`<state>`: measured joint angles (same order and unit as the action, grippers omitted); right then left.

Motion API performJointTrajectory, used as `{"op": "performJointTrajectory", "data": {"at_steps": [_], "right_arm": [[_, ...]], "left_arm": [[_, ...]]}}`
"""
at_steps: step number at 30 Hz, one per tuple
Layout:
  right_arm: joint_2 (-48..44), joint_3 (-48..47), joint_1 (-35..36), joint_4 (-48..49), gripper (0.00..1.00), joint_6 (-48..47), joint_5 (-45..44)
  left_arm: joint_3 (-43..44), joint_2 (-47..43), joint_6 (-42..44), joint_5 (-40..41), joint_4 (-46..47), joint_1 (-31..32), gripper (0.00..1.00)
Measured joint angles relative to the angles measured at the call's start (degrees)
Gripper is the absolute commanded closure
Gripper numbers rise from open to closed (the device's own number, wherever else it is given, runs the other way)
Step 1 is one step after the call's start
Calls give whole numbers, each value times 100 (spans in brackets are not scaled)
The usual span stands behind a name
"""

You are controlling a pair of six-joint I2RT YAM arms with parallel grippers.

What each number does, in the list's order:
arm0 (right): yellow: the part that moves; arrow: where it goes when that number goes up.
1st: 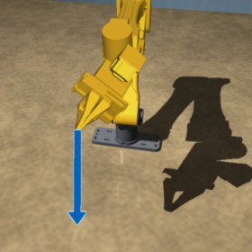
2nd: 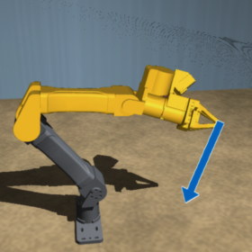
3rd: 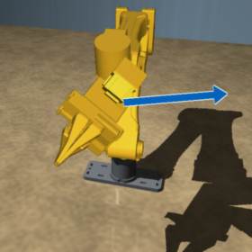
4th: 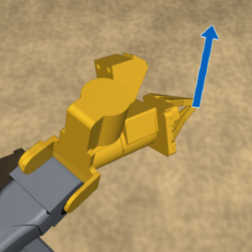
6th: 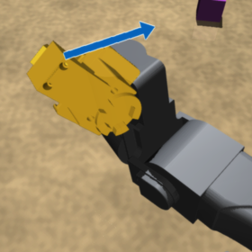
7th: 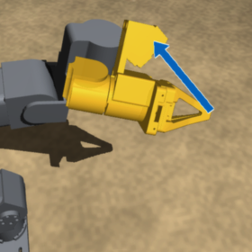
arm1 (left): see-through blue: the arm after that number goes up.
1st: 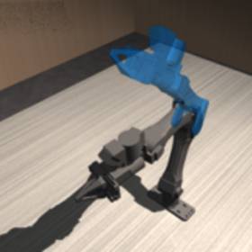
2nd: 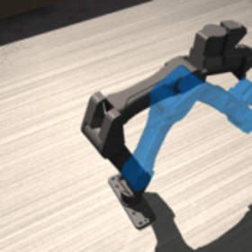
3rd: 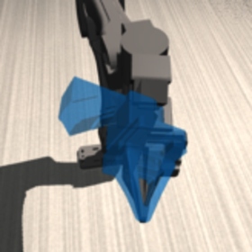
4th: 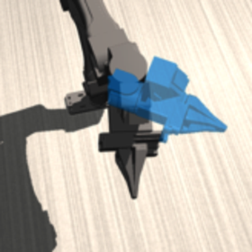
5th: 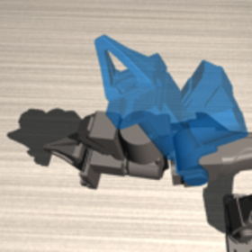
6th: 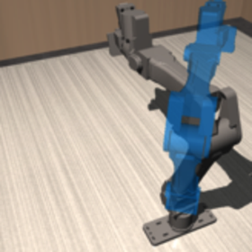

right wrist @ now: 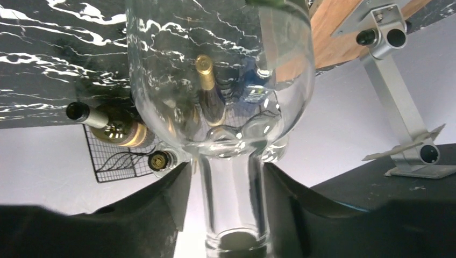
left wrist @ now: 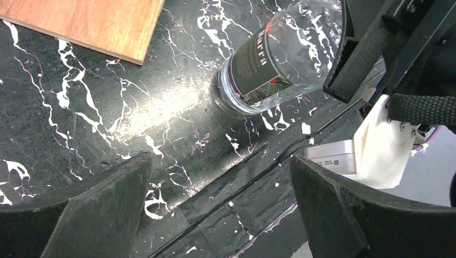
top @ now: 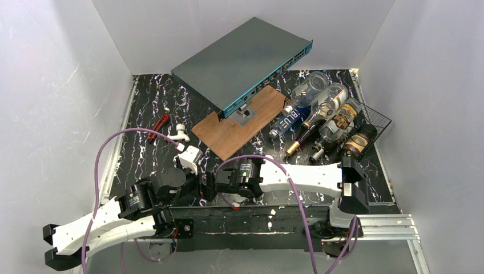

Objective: Take the wine bottle off the wine rack
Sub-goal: Place the wine bottle at the center of the board.

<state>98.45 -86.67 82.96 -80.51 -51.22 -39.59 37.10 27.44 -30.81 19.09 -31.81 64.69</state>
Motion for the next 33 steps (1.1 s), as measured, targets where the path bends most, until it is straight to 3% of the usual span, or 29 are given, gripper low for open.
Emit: {"op": "performJointTrajectory", "data": {"at_steps": [10, 18, 22, 33], "right_arm": [[83, -623, 17, -7, 2, -37, -184], [-66, -1958, 195, -101, 2, 59, 640], [-188, -2138, 138, -103, 2, 72, 750], [-382, -2675, -721, -109, 2, 151, 1204]], "left_arm": [[0, -142, -11, 7, -103, 0, 1], [103, -289, 66, 13, -269, 0, 1], [179, -284, 186, -2, -315, 0, 1], [404, -278, 533, -26, -297, 0, 1]]}}
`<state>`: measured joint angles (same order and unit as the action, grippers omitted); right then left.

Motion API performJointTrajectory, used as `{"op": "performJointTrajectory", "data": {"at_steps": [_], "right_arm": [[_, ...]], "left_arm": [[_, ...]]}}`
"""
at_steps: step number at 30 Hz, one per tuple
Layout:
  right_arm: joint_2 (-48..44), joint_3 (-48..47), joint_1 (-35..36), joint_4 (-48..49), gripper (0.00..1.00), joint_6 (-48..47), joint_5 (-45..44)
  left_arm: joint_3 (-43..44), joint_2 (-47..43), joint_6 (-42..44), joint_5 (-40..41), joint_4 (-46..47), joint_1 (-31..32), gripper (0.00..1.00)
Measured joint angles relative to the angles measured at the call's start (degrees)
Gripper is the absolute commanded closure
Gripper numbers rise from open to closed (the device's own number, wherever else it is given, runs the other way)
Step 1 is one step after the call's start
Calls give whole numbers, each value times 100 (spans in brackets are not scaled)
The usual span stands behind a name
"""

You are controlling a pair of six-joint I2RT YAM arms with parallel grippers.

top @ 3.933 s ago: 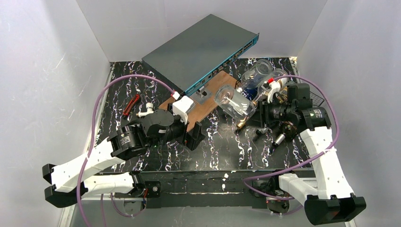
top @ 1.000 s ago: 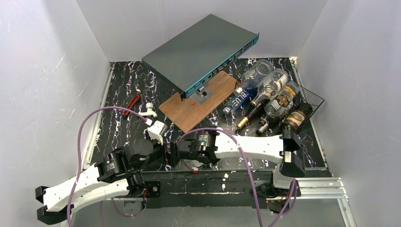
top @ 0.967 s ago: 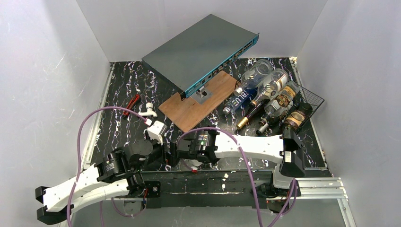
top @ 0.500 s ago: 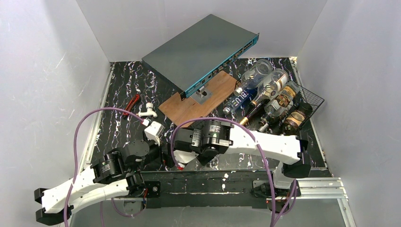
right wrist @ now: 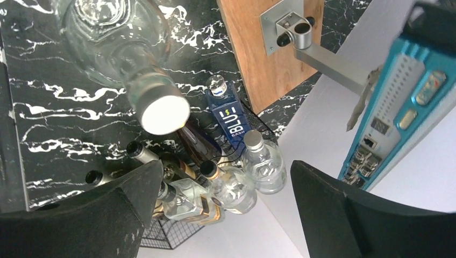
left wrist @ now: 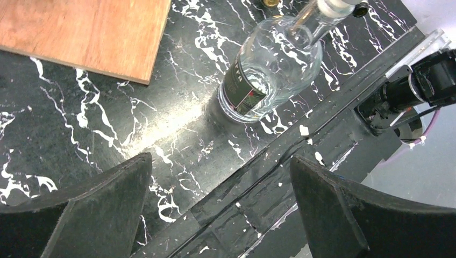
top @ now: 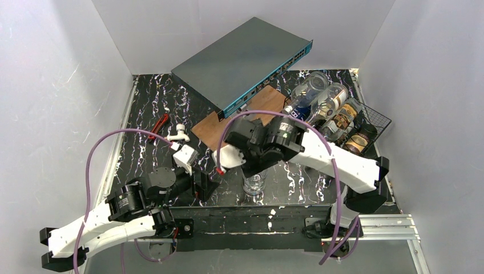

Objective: Take the wine bottle off the wine rack
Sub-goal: Place the wine bottle at the center of the board.

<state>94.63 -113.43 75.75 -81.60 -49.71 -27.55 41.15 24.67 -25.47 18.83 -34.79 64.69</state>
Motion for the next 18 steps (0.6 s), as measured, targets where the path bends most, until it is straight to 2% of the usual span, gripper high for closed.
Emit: {"op": "performJointTrajectory", "data": {"at_steps": [10, 16, 18], "right_arm": [[-304, -496, -1432, 44, 2, 273, 752], [-343, -461, -2671, 295, 1, 636, 1425], [-380, -302, -3482, 509, 2, 800, 1725]], "left_arm": [[109, 715, 789, -835, 896, 0, 1], [166, 1294, 1325, -1272, 1572, 0, 1], [164, 1423, 1488, -1379, 1858, 0, 1]]}}
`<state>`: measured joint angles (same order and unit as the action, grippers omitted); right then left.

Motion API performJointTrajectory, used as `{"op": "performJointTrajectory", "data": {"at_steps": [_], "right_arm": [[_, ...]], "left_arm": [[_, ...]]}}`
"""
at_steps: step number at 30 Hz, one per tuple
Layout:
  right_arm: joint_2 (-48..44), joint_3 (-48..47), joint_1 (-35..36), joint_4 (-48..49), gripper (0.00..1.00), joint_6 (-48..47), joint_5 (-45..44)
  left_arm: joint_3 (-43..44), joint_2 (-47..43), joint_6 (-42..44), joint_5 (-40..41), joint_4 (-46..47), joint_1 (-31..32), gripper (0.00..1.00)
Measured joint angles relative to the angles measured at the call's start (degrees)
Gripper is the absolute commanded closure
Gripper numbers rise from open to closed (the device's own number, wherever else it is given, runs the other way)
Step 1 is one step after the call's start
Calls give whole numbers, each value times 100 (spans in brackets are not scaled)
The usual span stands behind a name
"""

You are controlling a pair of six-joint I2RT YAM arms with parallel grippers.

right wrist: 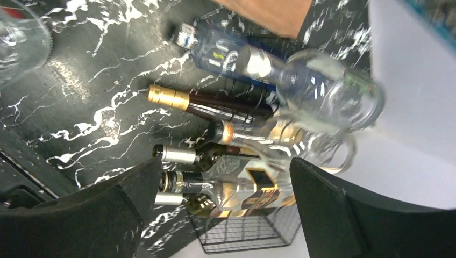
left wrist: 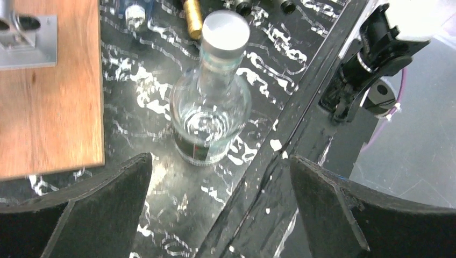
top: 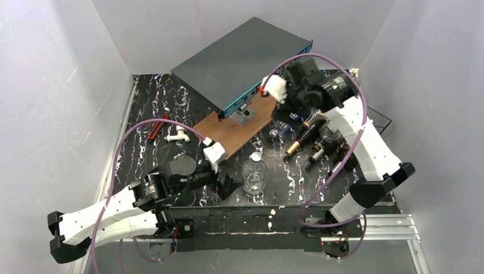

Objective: Take the wine bottle off the wine rack
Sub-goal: Place the wine bottle at the center of the board, then pick up the wine bottle from the center of the board.

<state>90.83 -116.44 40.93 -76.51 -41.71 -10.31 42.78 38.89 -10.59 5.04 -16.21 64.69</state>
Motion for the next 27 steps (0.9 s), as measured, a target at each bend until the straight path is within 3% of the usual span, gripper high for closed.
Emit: {"op": "performJointTrajectory", "data": {"at_steps": [7, 13, 17, 23, 27], "right_arm": [[-269, 809, -1976, 522, 2, 614, 1344], [-1047, 1832, -3195, 1440, 2, 1349, 2833], [-1764, 2874, -3383, 2291, 2, 1849, 3626], [-2264, 3379, -3845, 3121, 2, 2251, 4382], [-2476, 3707, -3897, 3344, 2, 2376, 4710]], "left_arm": [[-170, 332, 385, -205, 1141, 0, 1], [-256, 817, 667, -297, 1707, 0, 1], [-256, 1019, 809, -236, 1843, 0, 1], [-273, 1145, 887, -72, 2374, 0, 1], [-273, 1436, 844, -17, 2614, 0, 7]]}}
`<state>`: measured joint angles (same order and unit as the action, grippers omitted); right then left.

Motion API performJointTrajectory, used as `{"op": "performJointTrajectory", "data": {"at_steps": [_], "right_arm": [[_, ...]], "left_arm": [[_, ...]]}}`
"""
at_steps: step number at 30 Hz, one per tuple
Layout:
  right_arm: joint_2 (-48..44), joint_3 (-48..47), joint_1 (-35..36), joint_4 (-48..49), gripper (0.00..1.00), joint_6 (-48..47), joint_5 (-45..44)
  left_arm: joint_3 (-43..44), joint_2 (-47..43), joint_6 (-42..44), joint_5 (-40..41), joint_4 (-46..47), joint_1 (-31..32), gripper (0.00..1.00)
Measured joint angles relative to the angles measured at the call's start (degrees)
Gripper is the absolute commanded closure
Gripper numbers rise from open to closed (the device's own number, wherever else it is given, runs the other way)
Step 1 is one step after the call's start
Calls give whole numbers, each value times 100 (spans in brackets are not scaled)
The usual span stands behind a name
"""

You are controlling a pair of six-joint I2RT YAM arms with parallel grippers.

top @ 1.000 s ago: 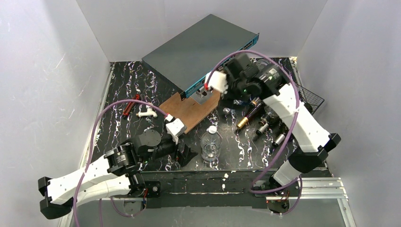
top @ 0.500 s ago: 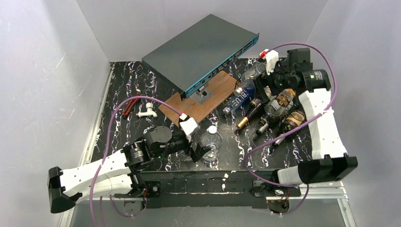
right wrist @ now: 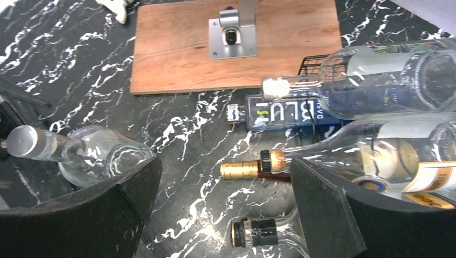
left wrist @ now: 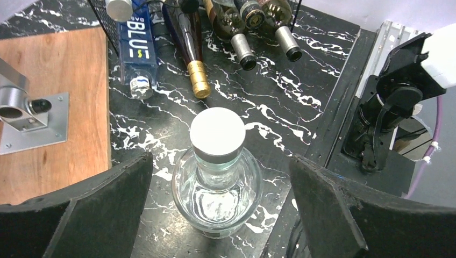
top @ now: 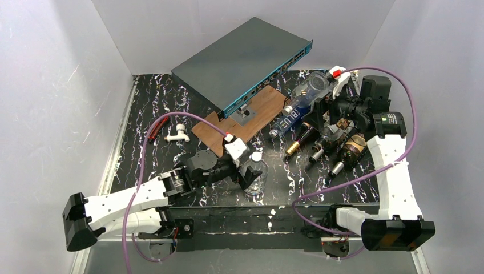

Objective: Take the wine bottle off the wine rack
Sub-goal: Pick up the wine bottle from the center of the board.

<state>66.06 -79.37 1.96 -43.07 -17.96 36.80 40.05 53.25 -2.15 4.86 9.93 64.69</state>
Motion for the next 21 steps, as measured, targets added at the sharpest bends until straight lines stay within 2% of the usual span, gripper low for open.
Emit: {"op": "performJointTrajectory", "data": {"at_steps": [7, 12, 21], "right_arm": [[-160, 398, -282, 273, 2, 221, 588], [-201, 527, -417, 431, 2, 354, 815], [-210, 610, -490, 601, 1, 481, 1062]], "left_arm": [[0, 468, -142, 197, 127, 0, 16], [9, 667, -188, 306, 225, 0, 27], [20, 852, -234, 417, 323, 20, 35]]}}
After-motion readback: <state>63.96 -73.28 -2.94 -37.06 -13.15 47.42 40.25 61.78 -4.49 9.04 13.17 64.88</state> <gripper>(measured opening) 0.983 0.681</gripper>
